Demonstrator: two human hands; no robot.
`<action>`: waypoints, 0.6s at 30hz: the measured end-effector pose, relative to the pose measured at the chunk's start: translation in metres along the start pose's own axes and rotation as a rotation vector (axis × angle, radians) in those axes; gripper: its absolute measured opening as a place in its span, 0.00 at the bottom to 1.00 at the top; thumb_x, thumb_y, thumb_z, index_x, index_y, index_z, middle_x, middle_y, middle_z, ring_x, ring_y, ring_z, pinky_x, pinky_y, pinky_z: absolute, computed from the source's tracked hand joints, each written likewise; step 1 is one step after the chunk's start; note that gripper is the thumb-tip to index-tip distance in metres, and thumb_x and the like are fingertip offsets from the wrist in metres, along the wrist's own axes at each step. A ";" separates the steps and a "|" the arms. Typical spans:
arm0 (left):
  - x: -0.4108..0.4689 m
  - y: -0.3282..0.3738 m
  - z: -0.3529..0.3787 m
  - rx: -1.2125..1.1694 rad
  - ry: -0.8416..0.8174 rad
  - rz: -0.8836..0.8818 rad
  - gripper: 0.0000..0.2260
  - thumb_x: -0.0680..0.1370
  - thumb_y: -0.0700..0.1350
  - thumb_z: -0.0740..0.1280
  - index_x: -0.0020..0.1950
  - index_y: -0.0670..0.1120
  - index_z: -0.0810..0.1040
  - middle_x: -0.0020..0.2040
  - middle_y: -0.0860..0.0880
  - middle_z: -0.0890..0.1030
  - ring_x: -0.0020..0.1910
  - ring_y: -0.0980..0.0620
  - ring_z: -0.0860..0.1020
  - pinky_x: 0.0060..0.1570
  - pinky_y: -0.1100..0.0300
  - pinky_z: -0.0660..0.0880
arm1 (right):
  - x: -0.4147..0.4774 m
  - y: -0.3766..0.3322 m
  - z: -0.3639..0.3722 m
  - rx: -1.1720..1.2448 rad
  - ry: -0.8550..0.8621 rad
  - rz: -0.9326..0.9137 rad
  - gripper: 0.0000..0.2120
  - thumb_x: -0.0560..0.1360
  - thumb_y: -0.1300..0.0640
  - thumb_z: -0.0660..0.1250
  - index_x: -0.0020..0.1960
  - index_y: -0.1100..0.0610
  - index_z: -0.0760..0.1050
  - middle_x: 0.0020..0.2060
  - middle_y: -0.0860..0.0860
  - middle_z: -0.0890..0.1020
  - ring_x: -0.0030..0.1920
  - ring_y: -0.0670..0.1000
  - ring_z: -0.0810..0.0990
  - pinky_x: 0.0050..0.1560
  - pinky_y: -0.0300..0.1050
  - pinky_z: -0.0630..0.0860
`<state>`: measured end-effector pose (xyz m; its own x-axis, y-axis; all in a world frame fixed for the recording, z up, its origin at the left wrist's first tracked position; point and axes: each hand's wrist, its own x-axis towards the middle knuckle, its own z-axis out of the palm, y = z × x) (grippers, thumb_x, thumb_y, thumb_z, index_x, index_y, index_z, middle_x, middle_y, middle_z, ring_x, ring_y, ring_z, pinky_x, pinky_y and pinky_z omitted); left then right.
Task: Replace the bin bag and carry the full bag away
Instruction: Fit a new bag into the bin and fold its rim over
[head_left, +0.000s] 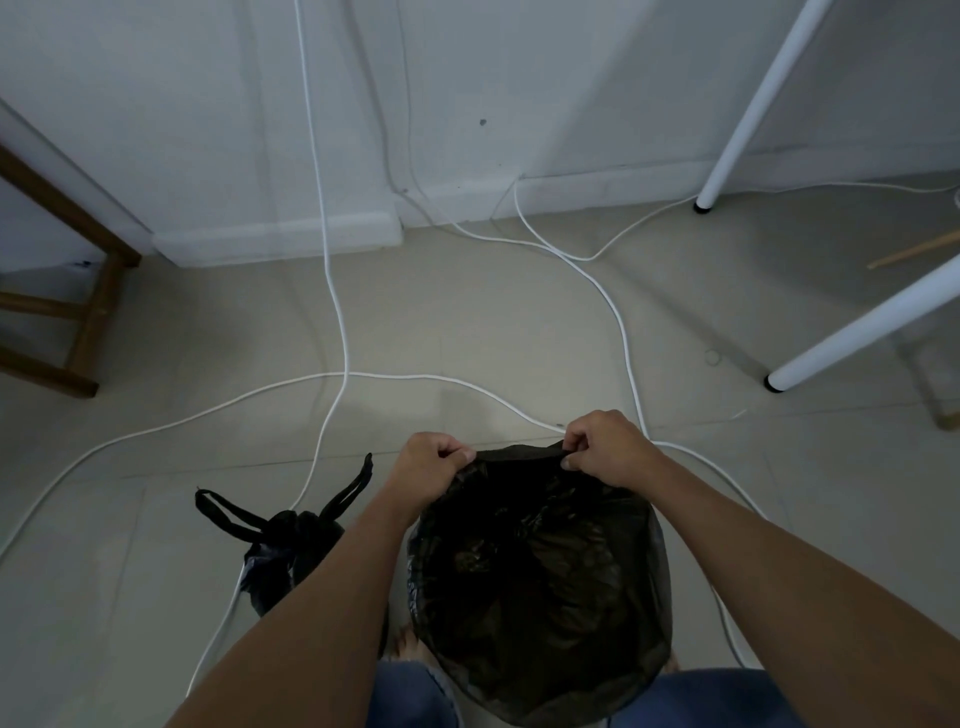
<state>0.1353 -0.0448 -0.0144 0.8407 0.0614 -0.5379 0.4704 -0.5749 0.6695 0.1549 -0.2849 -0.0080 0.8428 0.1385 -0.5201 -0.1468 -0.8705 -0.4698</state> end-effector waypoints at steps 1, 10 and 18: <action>0.000 0.000 0.001 -0.048 -0.029 -0.048 0.06 0.77 0.43 0.70 0.42 0.43 0.83 0.31 0.50 0.78 0.29 0.58 0.73 0.25 0.73 0.67 | 0.000 0.000 0.000 0.003 0.002 0.000 0.10 0.67 0.55 0.76 0.47 0.54 0.83 0.39 0.48 0.78 0.42 0.49 0.77 0.42 0.38 0.70; -0.004 -0.002 0.000 0.026 -0.016 0.015 0.05 0.73 0.40 0.70 0.41 0.47 0.84 0.38 0.50 0.83 0.35 0.56 0.78 0.37 0.67 0.72 | 0.005 0.001 0.004 -0.001 0.020 0.007 0.09 0.67 0.54 0.76 0.47 0.54 0.83 0.41 0.50 0.80 0.42 0.50 0.77 0.42 0.38 0.70; -0.006 -0.001 0.001 0.715 -0.082 0.202 0.08 0.75 0.47 0.68 0.50 0.44 0.79 0.49 0.44 0.81 0.50 0.43 0.80 0.45 0.56 0.73 | 0.005 0.000 0.010 -0.008 0.083 0.003 0.08 0.69 0.54 0.74 0.47 0.53 0.82 0.44 0.52 0.83 0.44 0.53 0.80 0.41 0.39 0.69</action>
<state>0.1297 -0.0461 -0.0124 0.8564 -0.1470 -0.4949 -0.0039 -0.9604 0.2785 0.1540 -0.2797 -0.0181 0.8824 0.0966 -0.4604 -0.1455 -0.8747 -0.4624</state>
